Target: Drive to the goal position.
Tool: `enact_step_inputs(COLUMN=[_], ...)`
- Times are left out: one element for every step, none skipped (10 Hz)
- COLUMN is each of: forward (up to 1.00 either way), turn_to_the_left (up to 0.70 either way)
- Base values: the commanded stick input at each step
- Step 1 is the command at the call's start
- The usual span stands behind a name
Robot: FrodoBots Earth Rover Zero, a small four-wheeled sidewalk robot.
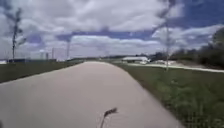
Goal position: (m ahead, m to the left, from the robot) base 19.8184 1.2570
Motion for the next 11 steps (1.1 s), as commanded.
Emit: enact_step_inputs(forward=[1.0, 1.0, 1.0, 1.0, 1.0, 1.0, 1.0, 1.0, 1.0, 1.0, 1.0], turn_to_the_left=[0.0, 0.0, 0.0, 0.0, 0.0, 0.0, 0.0, 0.0, 0.0, 0.0, 0.0])
